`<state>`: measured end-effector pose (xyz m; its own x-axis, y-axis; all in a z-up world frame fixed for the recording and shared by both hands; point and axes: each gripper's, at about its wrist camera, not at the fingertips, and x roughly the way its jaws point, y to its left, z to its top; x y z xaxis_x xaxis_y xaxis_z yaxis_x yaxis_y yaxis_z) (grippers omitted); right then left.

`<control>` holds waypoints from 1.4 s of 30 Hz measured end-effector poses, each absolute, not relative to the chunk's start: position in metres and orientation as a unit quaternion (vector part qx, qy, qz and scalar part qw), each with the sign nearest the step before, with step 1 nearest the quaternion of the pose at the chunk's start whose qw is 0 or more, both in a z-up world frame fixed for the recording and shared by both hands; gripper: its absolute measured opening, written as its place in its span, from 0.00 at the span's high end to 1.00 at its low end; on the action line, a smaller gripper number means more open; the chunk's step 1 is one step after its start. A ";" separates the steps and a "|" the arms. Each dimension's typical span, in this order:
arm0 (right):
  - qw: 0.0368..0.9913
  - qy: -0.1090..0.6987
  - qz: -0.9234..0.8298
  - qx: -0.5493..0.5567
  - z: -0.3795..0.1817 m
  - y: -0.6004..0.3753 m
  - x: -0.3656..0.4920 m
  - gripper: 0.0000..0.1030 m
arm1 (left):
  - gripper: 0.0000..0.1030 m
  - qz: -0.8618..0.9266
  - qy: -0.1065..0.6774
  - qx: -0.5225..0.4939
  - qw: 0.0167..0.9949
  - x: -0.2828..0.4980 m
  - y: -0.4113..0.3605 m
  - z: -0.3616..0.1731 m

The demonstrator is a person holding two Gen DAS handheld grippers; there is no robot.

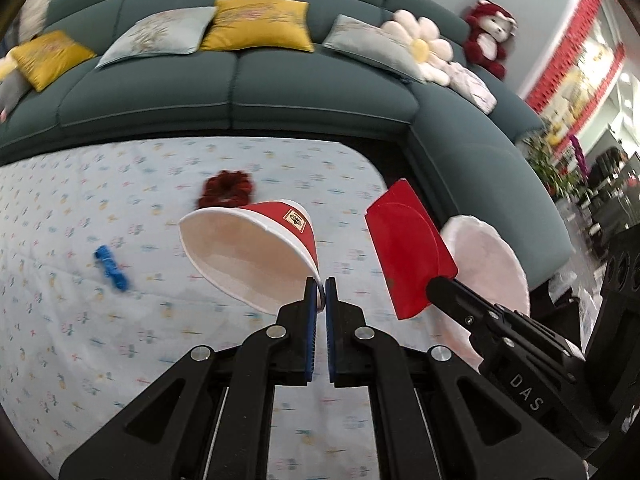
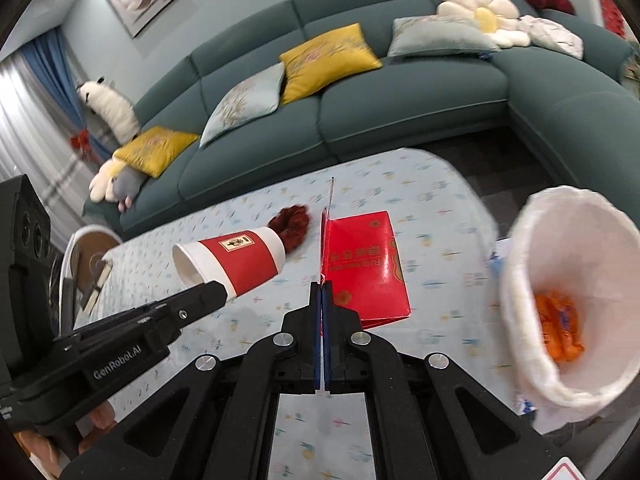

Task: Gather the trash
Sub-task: 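Carry the red cup and red envelope over the bin and open both grippers, then move both grippers back to the blue string and dark red scrunchie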

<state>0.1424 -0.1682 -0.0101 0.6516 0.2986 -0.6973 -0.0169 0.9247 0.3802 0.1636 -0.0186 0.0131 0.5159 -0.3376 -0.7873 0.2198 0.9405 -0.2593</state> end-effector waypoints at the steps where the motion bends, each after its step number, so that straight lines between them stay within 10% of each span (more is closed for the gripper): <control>1: 0.894 0.404 0.083 0.176 -0.008 -0.178 0.139 0.99 | 0.96 -0.165 0.465 -0.059 0.868 0.162 -0.026 0.014; 33: 0.886 0.386 -0.068 0.248 -0.041 -0.371 0.070 0.92 | 0.95 -0.293 0.493 0.010 0.819 0.139 -0.230 -0.009; 38: 0.884 0.385 -0.077 0.254 -0.045 -0.373 0.069 0.85 | 0.68 -0.276 0.495 0.013 0.824 0.139 -0.224 -0.011; 42: 0.886 0.385 -0.075 0.249 -0.043 -0.366 0.070 0.78 | 0.67 -0.263 0.493 0.012 0.829 0.140 -0.212 -0.011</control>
<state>0.0703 -0.3665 -0.0430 0.6929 0.0584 -0.7187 0.3240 0.8652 0.3826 0.1404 -0.2121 -0.0107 0.3761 -0.4254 -0.8232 0.4484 0.8610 -0.2400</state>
